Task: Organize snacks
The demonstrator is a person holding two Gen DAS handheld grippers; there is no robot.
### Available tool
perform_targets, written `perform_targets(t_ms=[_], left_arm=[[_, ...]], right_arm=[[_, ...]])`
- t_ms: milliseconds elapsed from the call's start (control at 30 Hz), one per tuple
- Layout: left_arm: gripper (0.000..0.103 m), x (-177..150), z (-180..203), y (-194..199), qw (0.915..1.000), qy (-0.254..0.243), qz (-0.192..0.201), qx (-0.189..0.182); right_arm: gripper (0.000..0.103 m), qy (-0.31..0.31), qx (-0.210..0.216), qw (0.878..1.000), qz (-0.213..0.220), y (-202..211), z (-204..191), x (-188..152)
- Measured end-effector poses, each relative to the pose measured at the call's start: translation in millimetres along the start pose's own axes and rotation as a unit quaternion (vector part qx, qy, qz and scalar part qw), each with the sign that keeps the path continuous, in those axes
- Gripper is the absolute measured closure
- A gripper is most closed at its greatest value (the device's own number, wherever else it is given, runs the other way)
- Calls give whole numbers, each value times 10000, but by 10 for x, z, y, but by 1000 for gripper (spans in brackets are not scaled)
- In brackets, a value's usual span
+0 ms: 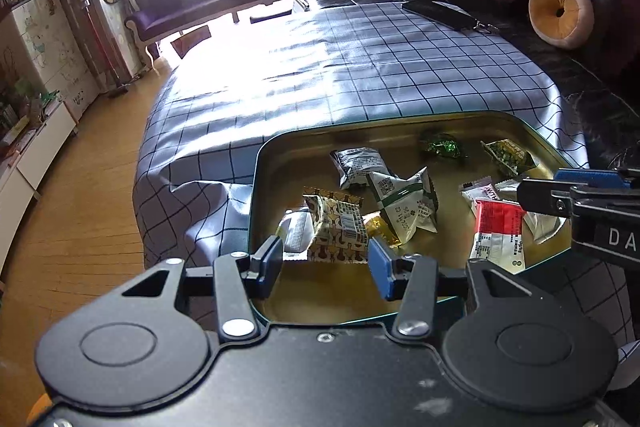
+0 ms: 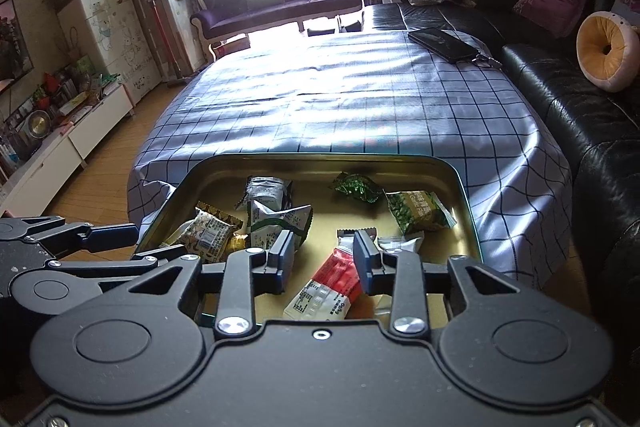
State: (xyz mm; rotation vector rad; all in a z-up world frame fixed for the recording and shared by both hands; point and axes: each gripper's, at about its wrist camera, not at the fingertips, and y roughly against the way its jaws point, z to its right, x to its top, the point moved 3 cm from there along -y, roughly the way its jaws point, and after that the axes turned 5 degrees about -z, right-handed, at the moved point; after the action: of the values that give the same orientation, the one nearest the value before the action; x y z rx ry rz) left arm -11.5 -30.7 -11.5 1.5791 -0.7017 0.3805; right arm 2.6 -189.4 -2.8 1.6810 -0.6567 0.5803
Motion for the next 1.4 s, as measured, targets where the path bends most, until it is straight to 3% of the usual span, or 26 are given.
perform_targets(t_ms=[300,733,900,1400], left_arm=[[54,27,-135,11,9993,354,85,113],[54,-122,-171,29,9986,485,-193,-3],[54,-160,-155,106,9989,445,-9,128],[54,-203,-86,114,9998,203,71,52]], right_arm=[[59,-161,-217,9996,122,13,-5,-99],[59,16,-400,9984,389,125,-114,-179],[59,33,-385,9983,433,170,-123,-212],[59,-199,-476,9980,354,148,-37,-257]])
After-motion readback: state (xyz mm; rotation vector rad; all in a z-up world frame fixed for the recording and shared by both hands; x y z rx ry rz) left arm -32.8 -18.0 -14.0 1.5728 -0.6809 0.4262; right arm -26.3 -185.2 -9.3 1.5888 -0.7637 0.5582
